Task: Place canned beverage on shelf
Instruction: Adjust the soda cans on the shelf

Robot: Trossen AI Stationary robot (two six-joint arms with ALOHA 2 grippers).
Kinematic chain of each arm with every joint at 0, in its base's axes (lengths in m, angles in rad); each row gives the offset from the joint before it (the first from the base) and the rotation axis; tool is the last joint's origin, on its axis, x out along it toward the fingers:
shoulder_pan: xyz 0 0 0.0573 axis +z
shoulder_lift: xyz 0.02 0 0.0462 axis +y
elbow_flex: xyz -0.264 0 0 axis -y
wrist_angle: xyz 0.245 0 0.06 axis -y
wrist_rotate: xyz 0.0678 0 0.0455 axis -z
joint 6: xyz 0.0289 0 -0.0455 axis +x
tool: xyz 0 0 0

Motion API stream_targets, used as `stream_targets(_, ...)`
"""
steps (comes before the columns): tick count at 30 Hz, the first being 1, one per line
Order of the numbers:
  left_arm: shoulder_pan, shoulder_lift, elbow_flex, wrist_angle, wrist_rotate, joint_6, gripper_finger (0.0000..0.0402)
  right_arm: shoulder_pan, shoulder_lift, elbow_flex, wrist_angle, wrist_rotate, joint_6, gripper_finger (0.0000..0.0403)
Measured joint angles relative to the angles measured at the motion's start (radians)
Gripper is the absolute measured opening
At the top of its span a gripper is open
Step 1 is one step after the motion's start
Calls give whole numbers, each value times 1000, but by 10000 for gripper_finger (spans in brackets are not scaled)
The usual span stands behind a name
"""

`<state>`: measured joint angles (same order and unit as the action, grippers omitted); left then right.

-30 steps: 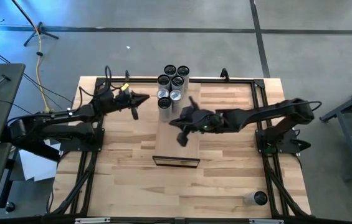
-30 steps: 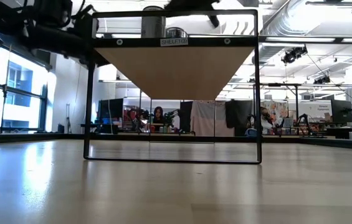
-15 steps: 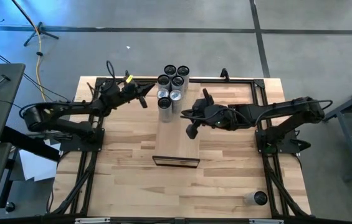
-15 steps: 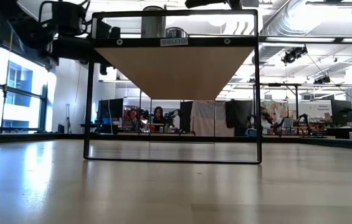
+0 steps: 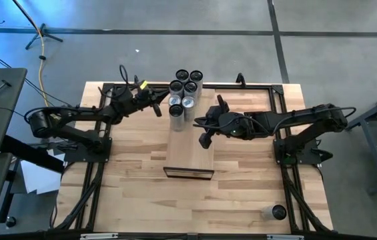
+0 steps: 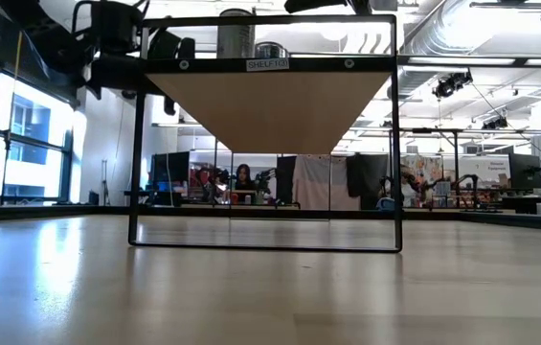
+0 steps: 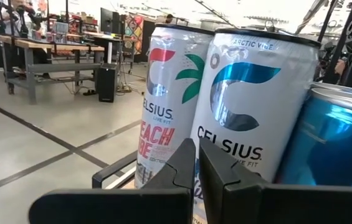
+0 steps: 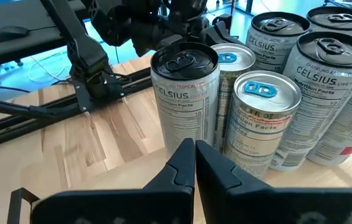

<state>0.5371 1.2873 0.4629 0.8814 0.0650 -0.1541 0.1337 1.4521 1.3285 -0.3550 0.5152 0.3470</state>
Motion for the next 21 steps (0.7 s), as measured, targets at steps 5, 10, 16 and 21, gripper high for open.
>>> stream_targets(5,-20,0,0,-1,-23,0,0,0,0,0,1,0,-9,0)
stream_targets(10,-36,0,0,-2,-58,0,0,0,0,0,0,0,-9,0)
stream_targets(16,-44,0,0,-2,-65,-2,0,0,0,0,0,-1,-12,0)
stream_targets(21,-46,0,0,-3,-74,-26,0,0,0,0,0,-1,-11,0)
